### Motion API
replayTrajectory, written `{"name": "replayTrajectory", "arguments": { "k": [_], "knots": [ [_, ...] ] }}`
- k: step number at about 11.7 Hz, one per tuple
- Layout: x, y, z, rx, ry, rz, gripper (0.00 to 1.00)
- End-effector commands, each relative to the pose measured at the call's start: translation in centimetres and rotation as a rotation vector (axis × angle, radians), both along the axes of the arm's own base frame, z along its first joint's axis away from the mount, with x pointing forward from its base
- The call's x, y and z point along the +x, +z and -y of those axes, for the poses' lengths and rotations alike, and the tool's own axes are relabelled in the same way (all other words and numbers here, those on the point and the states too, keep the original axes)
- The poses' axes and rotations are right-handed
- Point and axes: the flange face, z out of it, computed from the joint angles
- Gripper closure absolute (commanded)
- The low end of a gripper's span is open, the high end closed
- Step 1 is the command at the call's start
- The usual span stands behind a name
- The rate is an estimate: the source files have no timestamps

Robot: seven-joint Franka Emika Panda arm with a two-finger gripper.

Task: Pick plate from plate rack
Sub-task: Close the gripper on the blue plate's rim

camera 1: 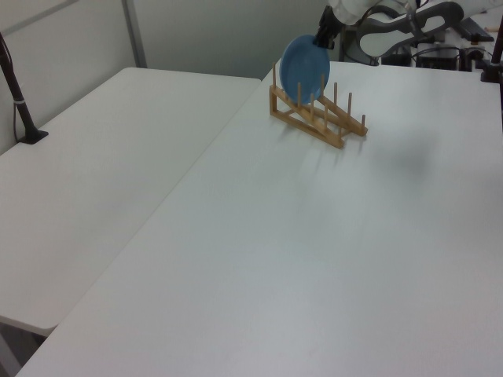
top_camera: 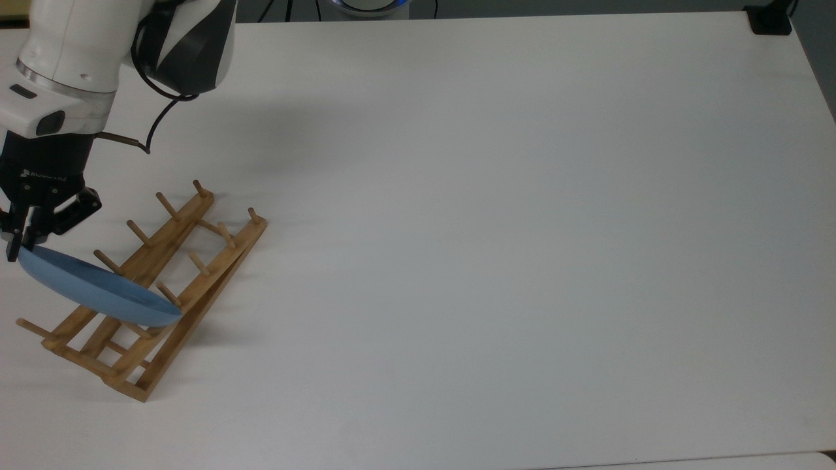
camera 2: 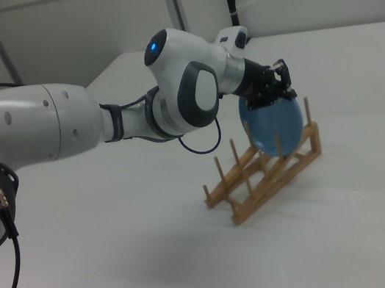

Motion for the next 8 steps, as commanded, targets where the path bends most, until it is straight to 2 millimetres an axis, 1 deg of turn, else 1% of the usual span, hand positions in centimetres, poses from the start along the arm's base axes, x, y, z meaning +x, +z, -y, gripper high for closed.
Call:
{"name": "replayTrajectory", "arguments": {
  "k": [1, 2, 5, 6, 7, 8],
  "knots": [
    [0.1, 1.0, 0.1, -0.029, 0.015, 0.02, 1.0],
    [0.0, 1.4, 0.1, -0.026, 0.012, 0.029, 1.0],
    [-0.9, 5.8, -0.1, 0.021, -0.038, 0.144, 1.0],
    [-1.1, 6.5, -0.2, 0.046, -0.062, 0.176, 1.0],
    [-1.2, 7.1, -0.5, 0.099, -0.103, 0.22, 1.0],
    [-1.4, 8.3, -0.7, 0.171, -0.16, 0.283, 1.0]
  ]
}}
